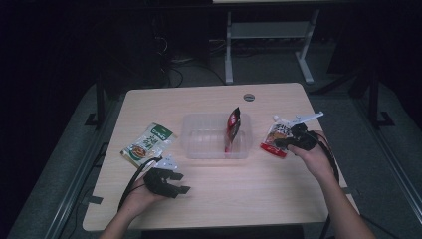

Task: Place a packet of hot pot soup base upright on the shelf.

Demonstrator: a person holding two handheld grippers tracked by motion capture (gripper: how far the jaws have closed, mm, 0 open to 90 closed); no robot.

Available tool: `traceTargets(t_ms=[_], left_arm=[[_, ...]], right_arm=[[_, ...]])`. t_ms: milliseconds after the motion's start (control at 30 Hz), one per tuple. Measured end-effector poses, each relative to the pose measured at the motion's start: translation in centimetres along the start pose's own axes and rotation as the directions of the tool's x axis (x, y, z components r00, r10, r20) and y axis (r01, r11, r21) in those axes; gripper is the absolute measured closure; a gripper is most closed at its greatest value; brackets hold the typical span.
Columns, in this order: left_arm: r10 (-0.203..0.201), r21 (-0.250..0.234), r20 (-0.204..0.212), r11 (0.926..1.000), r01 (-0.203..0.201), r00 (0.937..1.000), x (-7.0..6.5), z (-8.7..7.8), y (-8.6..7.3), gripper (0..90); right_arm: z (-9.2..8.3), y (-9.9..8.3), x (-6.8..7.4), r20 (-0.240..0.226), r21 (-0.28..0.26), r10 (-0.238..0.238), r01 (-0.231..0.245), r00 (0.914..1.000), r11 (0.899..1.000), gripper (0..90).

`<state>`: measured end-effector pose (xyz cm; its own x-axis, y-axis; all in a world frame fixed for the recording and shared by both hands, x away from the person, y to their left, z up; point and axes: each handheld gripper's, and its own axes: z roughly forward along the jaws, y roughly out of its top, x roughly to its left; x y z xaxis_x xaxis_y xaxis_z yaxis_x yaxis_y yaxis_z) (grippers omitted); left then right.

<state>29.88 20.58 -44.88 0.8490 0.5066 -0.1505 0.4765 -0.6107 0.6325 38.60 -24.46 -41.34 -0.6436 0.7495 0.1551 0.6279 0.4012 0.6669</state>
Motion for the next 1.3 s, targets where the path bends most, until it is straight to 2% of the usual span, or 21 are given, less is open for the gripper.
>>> traceTargets(t_ms=[33, 67, 100, 133, 233, 400, 433, 533, 700, 867, 933, 1067, 1200, 1300], left_arm=[[0.001, 0.000, 0.001, 1.0000, -0.001, 1.0000, 0.0, 0.0, 0.0, 41.9], [0.001, 0.000, 0.001, 1.0000, -0.001, 1.0000, 0.0, 0.0, 0.0, 41.9], [0.002, -0.001, 0.000, 1.0000, -0.002, 1.0000, 0.0, 0.0, 0.0, 41.9], [0.003, 0.001, -0.001, 1.0000, -0.003, 1.0000, 0.0, 0.0, 0.0, 41.9], [-0.004, 0.000, 0.001, 1.0000, 0.004, 1.0000, 0.0, 0.0, -0.1, 41.8], [-0.006, 0.002, 0.004, 1.0000, 0.006, 1.0000, 0.0, 0.1, -0.1, 41.8], [-0.003, 0.001, 0.003, 1.0000, 0.003, 1.0000, 0.0, 0.1, -0.1, 41.8], [-0.004, 0.004, 0.004, 1.0000, 0.004, 1.0000, 0.1, 0.1, -0.1, 41.8], [0.003, 0.006, 0.003, 1.0000, -0.003, 1.0000, 0.1, 0.2, -0.1, 41.9], [0.003, 0.010, 0.004, 0.9999, -0.003, 1.0000, 0.1, 0.2, -0.1, 41.9], [0.004, 0.010, 0.004, 0.9999, -0.004, 1.0000, 0.1, 0.2, -0.1, 41.9], [0.008, 0.010, 0.001, 0.9999, -0.008, 1.0000, 0.1, 0.1, -0.1, 41.9], [0.003, 0.005, 0.000, 1.0000, -0.003, 1.0000, 0.0, 0.1, -0.1, 41.9], [0.003, 0.006, 0.000, 1.0000, -0.003, 1.0000, 0.0, 0.1, -0.1, 41.9]], right_arm=[[0.4, 0.2, -0.5, 0.022, 0.009, 0.010, -0.010, 0.9997, 1.000, 90.0], [0.4, 0.2, -0.5, 0.022, 0.009, 0.010, -0.010, 0.9997, 1.000, 90.0], [1.2, 0.3, -1.6, 0.039, 0.016, 0.025, -0.026, 0.9989, 1.000, 90.0], [1.6, 0.3, -2.1, 0.036, 0.020, 0.038, -0.039, 0.9986, 0.999, 90.0], [2.6, 0.3, -3.3, 0.071, 0.065, 0.032, -0.037, 0.9970, 0.997, 90.0], [3.5, 0.7, -4.3, 0.083, 0.075, 0.020, -0.026, 0.9964, 0.997, 90.0], [3.8, 0.7, -4.3, 0.074, 0.081, 0.018, -0.024, 0.9971, 0.996, 90.0], [4.4, 0.6, -4.1, 0.088, 0.108, -0.010, 0.000, 0.9961, 0.994, 90.0], [4.7, 0.4, -4.0, 0.085, 0.125, -0.018, 0.007, 0.9962, 0.992, 90.0], [5.0, 0.3, -3.7, 0.085, 0.146, -0.047, 0.034, 0.9953, 0.989, 90.0], [5.1, 0.3, -3.2, 0.091, 0.169, -0.078, 0.062, 0.9928, 0.984, 90.0], [5.2, 0.3, -2.6, 0.090, 0.195, -0.107, 0.087, 0.9902, 0.977, 90.0], [5.0, 0.0, -1.8, 0.081, 0.213, -0.122, 0.102, 0.9893, 0.972, 90.0], [4.8, -0.3, -1.4, 0.064, 0.208, -0.113, 0.098, 0.9915, 0.973, 90.0]])
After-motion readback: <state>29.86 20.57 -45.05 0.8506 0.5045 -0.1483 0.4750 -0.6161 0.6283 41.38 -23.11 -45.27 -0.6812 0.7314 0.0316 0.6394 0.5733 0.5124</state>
